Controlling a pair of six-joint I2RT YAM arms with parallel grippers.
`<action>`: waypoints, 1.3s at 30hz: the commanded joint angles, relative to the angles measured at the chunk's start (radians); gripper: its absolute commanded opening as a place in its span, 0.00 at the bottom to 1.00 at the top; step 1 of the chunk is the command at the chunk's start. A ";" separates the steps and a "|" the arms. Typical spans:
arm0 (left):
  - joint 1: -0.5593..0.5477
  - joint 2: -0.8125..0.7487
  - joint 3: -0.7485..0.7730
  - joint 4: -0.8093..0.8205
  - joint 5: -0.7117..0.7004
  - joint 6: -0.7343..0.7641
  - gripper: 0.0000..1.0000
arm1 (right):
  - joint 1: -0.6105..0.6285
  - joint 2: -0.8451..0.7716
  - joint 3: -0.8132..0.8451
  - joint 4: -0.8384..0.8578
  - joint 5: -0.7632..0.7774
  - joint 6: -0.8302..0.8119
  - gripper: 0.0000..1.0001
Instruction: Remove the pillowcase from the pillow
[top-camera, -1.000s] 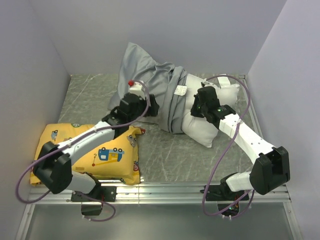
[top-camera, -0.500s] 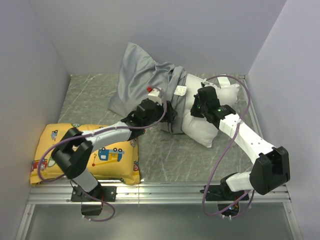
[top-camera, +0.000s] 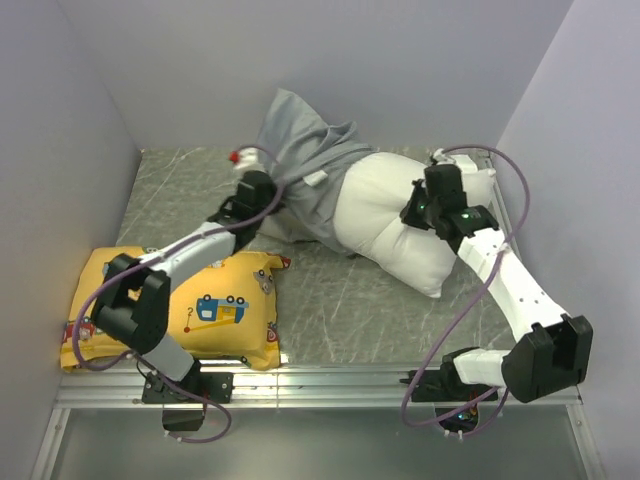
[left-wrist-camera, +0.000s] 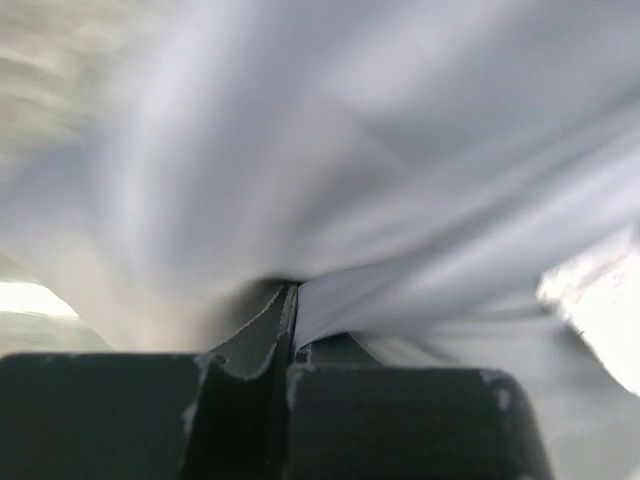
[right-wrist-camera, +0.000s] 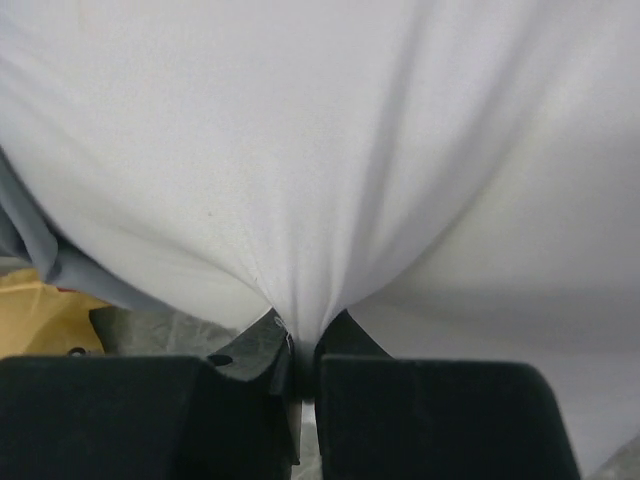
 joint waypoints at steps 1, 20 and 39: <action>0.211 -0.120 -0.037 -0.080 -0.168 -0.061 0.00 | -0.118 -0.103 0.107 0.020 0.069 -0.011 0.00; 0.043 -0.063 -0.044 0.024 0.049 -0.026 0.00 | 0.284 -0.193 -0.020 0.103 0.340 -0.121 0.82; 0.032 -0.068 0.092 -0.034 0.112 0.052 0.13 | 0.402 0.308 0.093 0.105 0.445 -0.060 0.07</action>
